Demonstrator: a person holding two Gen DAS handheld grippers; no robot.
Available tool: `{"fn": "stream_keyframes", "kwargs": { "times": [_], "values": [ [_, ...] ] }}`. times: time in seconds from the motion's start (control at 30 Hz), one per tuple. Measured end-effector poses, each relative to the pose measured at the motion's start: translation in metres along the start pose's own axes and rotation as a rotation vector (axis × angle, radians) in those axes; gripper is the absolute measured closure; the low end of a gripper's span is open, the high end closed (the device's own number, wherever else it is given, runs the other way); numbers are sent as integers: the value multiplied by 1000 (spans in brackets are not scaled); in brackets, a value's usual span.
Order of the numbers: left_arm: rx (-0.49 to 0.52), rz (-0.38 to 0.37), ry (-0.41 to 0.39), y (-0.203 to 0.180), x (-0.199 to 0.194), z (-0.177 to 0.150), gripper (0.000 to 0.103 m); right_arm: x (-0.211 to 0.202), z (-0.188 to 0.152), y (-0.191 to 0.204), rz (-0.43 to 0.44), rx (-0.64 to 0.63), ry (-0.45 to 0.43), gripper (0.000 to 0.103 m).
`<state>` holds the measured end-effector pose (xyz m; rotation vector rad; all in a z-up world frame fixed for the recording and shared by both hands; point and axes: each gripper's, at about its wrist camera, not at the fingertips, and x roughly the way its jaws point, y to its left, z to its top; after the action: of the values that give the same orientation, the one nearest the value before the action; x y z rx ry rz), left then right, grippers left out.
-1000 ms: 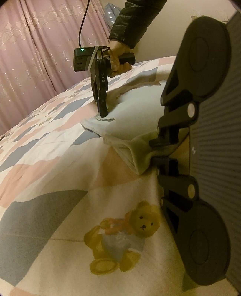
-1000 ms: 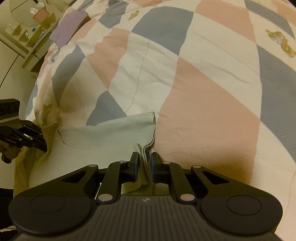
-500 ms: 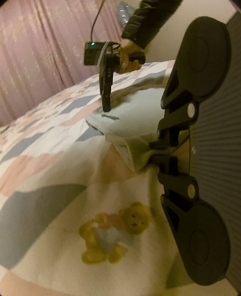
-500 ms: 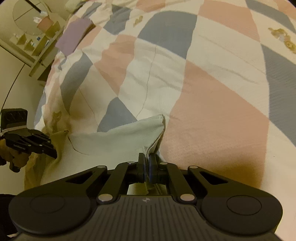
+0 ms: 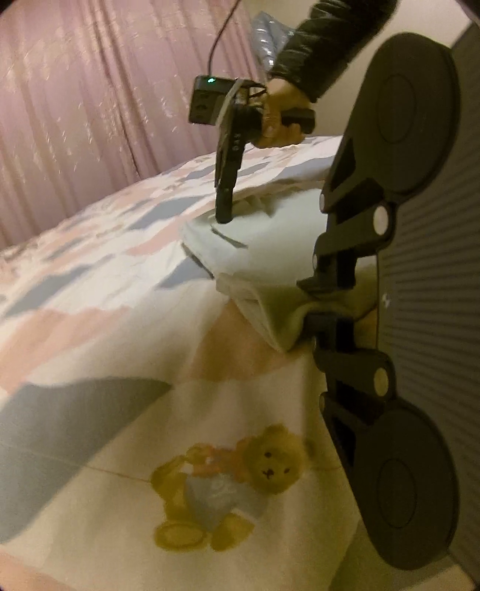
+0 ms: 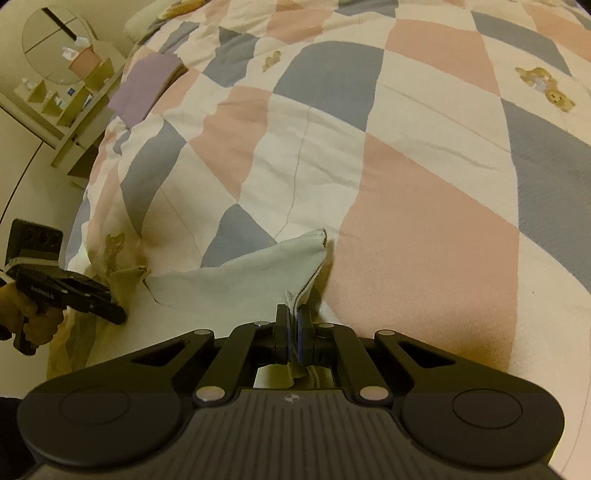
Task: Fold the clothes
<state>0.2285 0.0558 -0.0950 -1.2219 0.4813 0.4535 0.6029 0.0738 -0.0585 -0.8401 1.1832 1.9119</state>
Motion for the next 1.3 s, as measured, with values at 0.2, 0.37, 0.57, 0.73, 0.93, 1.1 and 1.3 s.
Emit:
{"fn": "stream_keyframes", "kwargs": {
  "times": [0.2,0.37,0.57,0.73,0.93,1.1,1.3],
  "values": [
    [275,42,-73,-60,-22,-8,97,-23,-2,10,-17,-23,-50,100],
    [492,27,-73,-115,-26,-23,97,-54,-15,22,-35,-50,-101,100],
    [685,-33,-10,-170,-16,-54,97,-96,-48,34,-51,-47,-182,100],
    [816,-92,100,-202,-2,-95,97,-124,-95,34,-52,1,-262,100],
    [951,-127,244,-218,28,-148,97,-135,-168,29,-58,43,-292,100],
    [1053,-117,340,-215,52,-183,97,-129,-217,25,-68,85,-289,100],
    [1251,-55,416,-209,64,-217,97,-118,-261,26,-92,97,-266,100]
  ]
}}
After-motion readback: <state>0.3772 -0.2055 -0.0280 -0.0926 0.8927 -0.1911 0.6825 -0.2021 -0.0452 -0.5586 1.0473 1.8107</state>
